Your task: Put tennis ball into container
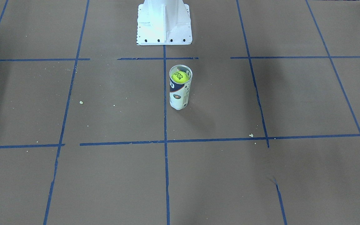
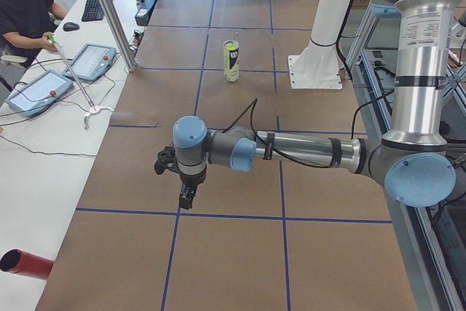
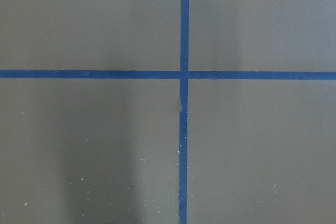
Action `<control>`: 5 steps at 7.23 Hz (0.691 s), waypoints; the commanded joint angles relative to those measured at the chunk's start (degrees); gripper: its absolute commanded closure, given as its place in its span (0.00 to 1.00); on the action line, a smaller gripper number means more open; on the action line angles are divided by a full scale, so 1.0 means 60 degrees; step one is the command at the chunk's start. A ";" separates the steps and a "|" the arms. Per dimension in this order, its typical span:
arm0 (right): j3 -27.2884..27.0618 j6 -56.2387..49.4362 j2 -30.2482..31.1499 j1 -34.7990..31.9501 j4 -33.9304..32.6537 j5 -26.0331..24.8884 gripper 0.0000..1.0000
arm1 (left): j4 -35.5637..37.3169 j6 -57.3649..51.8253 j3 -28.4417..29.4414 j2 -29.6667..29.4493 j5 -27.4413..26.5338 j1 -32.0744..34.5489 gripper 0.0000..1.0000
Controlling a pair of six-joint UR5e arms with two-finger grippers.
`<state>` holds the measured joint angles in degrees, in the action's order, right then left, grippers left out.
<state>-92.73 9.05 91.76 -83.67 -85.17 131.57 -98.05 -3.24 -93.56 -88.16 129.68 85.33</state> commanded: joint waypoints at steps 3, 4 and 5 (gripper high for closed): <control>0.0000 0.0000 0.0000 0.0000 0.0000 0.0000 0.00 | 0.0708 0.0101 0.0316 0.0585 0.0474 0.0205 0.00; 0.0000 0.0000 0.0000 0.0000 0.0000 0.0000 0.00 | 0.1045 0.0101 0.0345 0.0586 0.0579 0.0525 0.00; 0.0000 0.0000 0.0000 0.0000 0.0000 0.0000 0.00 | 0.1455 0.0101 0.0301 0.0557 0.0725 0.0804 0.00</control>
<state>-92.72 9.05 91.76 -83.67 -85.17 131.57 -92.10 -2.64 -91.61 -84.81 132.94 88.26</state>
